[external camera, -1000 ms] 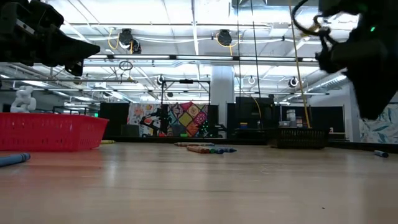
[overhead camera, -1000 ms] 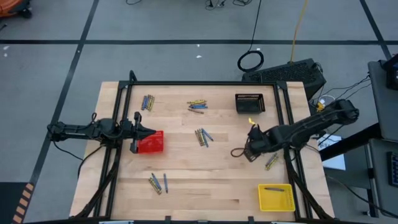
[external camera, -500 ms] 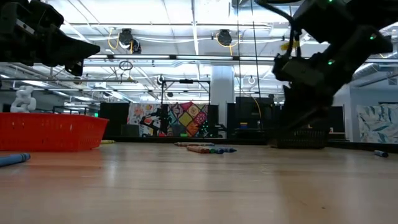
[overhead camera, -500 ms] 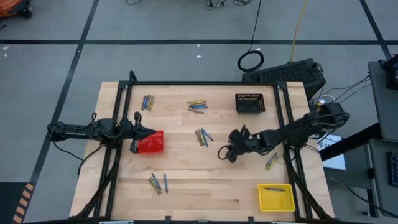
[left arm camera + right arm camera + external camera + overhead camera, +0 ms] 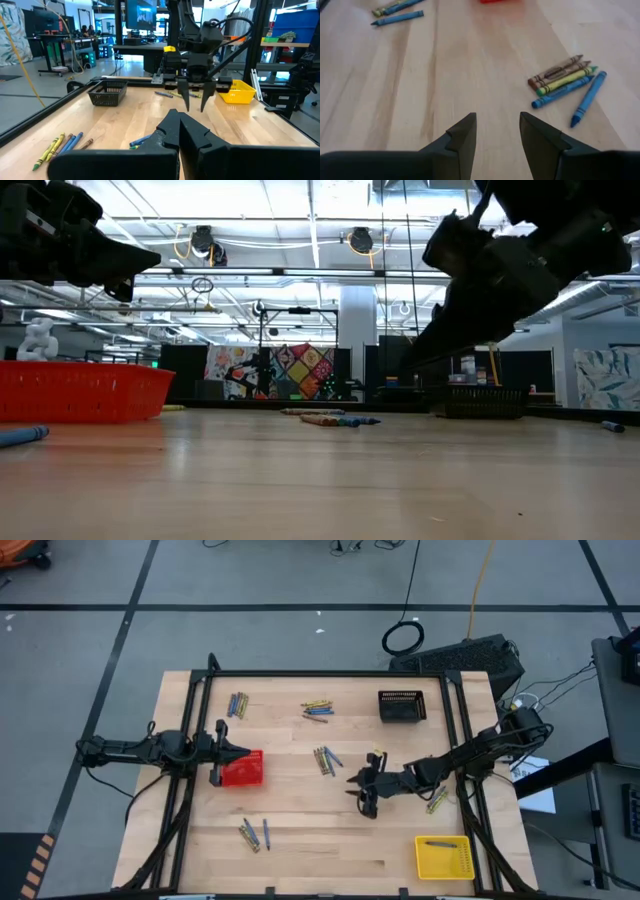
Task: Sort crayons
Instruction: Put the blue crayon into the yellow bin
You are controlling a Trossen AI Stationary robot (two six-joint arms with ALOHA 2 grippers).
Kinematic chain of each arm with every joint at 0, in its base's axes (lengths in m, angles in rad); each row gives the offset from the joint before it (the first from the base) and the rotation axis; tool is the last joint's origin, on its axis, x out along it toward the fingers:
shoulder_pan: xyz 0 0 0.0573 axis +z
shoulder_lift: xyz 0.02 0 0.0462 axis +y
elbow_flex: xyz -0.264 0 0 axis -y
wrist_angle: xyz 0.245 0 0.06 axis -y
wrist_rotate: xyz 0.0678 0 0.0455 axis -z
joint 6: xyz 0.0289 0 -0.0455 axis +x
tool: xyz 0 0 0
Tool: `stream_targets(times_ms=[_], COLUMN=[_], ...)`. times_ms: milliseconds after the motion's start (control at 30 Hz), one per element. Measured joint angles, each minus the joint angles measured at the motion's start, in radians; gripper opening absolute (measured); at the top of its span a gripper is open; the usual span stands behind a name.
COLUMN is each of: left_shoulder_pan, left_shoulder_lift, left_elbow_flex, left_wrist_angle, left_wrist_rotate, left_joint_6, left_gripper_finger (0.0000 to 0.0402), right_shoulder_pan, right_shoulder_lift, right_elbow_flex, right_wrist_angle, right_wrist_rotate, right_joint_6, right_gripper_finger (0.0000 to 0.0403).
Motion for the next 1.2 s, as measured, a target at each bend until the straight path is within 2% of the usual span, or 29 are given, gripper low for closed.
stream_targets(times_ms=[133,267,400,500,633,800,967,1067,1200], left_shoulder_pan=[0.000,0.000,0.000,0.000,0.000,-0.026,-0.086,-0.131,-0.200], left_shoulder_lift=[0.000,0.000,0.000,0.000,0.000,0.029,0.175,0.324,0.555], left_elbow_flex=[0.000,0.000,0.000,0.000,0.000,0.010,0.116,0.194,0.337], left_wrist_angle=[0.000,0.011,0.053,0.107,0.207,0.328,0.312,0.199,-0.001], left_wrist_rotate=[0.000,0.000,0.000,-0.001,-0.043,-0.040,-0.072,-0.143,-0.217], left_joint_6=[0.000,-0.008,-0.177,-0.282,-0.279,-0.184,-0.096,-0.076,-0.083], left_gripper_finger=[0.0000,0.0000,0.0000,0.0000,0.0000,0.0000,0.0000,0.0000,0.0000], right_shoulder_pan=[-0.021,-0.061,-0.111,-0.134,-0.120,-0.047,0.014,0.027,0.026], right_shoulder_lift=[0.003,0.002,0.002,0.002,0.002,0.002,0.002,0.002,0.002], right_elbow_flex=[0.000,0.000,0.000,0.000,0.000,0.000,0.000,0.000,0.000], right_wrist_angle=[0.018,0.082,0.181,0.230,0.255,0.264,0.315,0.341,0.353], right_wrist_rotate=[0.046,0.111,0.115,0.106,0.104,0.108,0.210,0.269,0.282], right_joint_6=[-0.069,-0.245,-0.333,-0.343,-0.302,-0.288,-0.287,-0.287,-0.271], right_gripper_finger=[0.0137,0.0137,0.0137,0.0137,0.0137,0.0137,0.0137,0.0137,0.0137])
